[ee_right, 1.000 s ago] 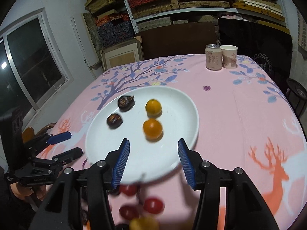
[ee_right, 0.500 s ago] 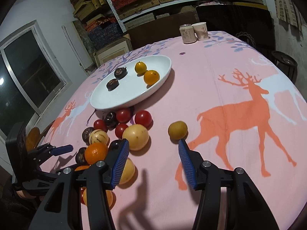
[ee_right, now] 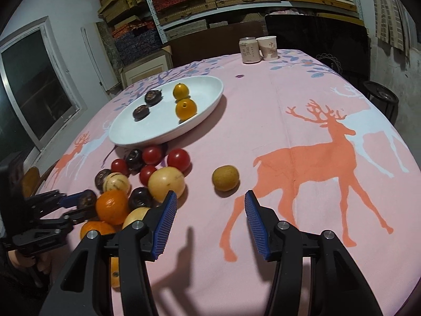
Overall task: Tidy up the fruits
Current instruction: 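Grasp a third dark brown fruit with the left tool while the right tool grasps a small yellow-brown fruit, then carry both fruits over the white plate and open both tools to release them, then grasp a red tomato with the left tool while the right tool grasps a large yellow-orange fruit, then carry both fruits over the white plate and open both tools to release them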
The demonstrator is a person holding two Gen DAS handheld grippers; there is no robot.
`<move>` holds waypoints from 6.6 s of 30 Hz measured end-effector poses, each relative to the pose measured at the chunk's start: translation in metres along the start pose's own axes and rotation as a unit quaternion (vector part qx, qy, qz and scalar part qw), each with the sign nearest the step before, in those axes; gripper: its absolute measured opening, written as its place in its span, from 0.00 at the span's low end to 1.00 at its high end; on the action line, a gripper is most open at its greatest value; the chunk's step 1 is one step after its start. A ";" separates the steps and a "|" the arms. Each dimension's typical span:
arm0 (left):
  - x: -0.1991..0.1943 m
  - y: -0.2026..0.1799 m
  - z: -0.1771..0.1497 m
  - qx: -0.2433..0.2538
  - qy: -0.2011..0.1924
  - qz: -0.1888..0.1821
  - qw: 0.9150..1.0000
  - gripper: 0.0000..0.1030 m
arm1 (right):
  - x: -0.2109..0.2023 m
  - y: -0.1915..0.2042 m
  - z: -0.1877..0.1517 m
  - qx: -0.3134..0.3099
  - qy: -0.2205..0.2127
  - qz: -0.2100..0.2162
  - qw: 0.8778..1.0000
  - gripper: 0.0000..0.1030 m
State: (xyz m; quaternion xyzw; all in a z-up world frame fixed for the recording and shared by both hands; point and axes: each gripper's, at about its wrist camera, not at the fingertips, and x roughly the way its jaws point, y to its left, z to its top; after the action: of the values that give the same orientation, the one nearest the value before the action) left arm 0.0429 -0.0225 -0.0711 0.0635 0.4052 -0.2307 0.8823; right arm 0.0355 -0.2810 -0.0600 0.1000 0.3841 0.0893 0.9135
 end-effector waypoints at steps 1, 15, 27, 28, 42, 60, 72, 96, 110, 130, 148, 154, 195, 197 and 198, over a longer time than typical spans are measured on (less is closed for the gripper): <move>-0.002 0.004 0.000 -0.011 -0.005 0.002 1.000 0.38 | 0.004 0.000 0.002 -0.003 0.003 -0.009 1.000 0.52; 0.000 0.007 -0.001 -0.021 0.002 0.005 1.000 0.38 | 0.050 0.007 0.024 -0.022 0.062 -0.055 0.996 0.47; 0.002 0.007 -0.001 -0.023 0.003 0.002 1.000 0.38 | 0.056 0.006 0.025 -0.014 0.070 -0.055 0.996 0.28; 0.002 0.007 -0.001 -0.023 0.003 0.002 1.000 0.38 | 0.055 0.006 0.025 -0.015 0.070 -0.054 0.996 0.28; 0.003 0.009 -0.002 -0.027 0.003 0.001 1.000 0.38 | 0.039 0.008 0.023 -0.014 0.039 -0.040 0.998 0.27; -0.009 0.015 0.009 -0.036 -0.009 -0.012 0.999 0.38 | 0.012 0.011 0.037 0.000 0.016 0.015 1.000 0.27; -0.004 0.028 0.096 -0.004 -0.038 0.017 0.999 0.38 | 0.018 0.028 0.130 0.004 -0.002 0.092 0.996 0.27; 0.109 0.068 0.154 -0.037 0.027 0.042 0.998 0.54 | 0.162 0.056 0.175 -0.067 0.074 0.050 0.994 0.39; 0.006 0.041 0.068 -0.005 -0.011 0.036 0.999 0.81 | 0.027 0.036 0.077 -0.064 0.020 0.070 0.995 0.57; -0.029 -0.032 -0.041 0.044 0.031 -0.011 0.998 0.81 | -0.005 0.074 -0.050 -0.106 0.093 0.180 0.974 0.48; -0.007 -0.083 -0.040 0.066 0.027 -0.009 0.997 0.41 | -0.038 0.032 -0.051 -0.045 0.035 0.127 0.990 0.41; -0.014 -0.081 -0.044 0.061 0.030 -0.034 0.997 0.27 | -0.040 0.028 -0.051 -0.041 0.030 0.126 0.991 0.41; -0.070 -0.014 0.023 0.009 -0.068 0.011 0.998 0.27 | -0.056 0.033 0.015 -0.049 -0.022 0.137 0.989 0.41; -0.064 -0.004 0.039 0.005 -0.072 0.016 0.997 0.27 | -0.051 0.032 0.030 -0.048 -0.024 0.139 0.989 0.41; -0.060 0.000 0.046 0.003 -0.073 0.019 0.997 0.27 | -0.048 0.033 0.038 -0.048 -0.023 0.139 0.989 0.41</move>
State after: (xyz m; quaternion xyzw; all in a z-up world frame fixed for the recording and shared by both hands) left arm 0.0409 -0.0150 0.0043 0.0564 0.3376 -0.2190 0.9137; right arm 0.0272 -0.2652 0.0073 0.1100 0.3407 0.2312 0.9046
